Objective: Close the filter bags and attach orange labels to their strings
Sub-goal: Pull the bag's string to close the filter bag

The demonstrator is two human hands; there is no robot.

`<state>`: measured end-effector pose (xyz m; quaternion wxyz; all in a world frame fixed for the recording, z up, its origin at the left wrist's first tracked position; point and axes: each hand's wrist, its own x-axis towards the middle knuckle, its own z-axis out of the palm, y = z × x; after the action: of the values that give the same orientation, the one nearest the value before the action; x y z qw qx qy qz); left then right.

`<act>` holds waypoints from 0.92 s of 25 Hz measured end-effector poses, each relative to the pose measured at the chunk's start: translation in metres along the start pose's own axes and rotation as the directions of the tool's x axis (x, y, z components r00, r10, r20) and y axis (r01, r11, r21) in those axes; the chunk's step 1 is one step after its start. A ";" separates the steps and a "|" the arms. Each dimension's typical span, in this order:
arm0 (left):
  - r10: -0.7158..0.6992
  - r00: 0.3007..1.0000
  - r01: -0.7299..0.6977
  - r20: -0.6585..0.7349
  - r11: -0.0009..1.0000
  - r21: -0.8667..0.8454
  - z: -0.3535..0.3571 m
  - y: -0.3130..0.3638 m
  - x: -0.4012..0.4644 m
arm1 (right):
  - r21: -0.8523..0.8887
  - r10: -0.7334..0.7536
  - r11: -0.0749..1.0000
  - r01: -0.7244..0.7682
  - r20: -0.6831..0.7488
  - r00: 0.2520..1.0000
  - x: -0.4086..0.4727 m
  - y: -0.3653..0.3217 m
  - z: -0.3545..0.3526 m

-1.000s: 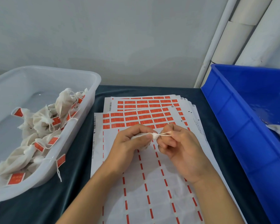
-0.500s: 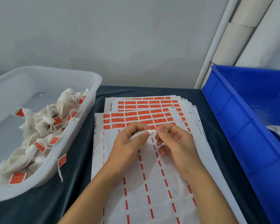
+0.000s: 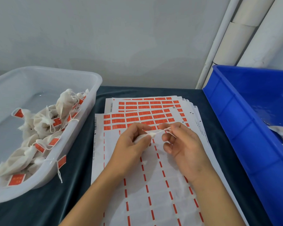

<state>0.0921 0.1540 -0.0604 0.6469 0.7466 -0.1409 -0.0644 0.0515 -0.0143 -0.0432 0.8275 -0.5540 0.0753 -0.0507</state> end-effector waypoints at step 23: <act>0.185 0.979 -0.203 0.088 0.935 0.291 0.005 0.005 -0.007 | 0.059 -0.056 0.997 0.050 0.103 0.993 -0.003 -0.003 0.000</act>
<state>0.0839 0.1510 -0.0565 0.5255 0.8159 -0.2411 -0.0002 0.0482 -0.0145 -0.0397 0.8439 -0.5344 0.0156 -0.0458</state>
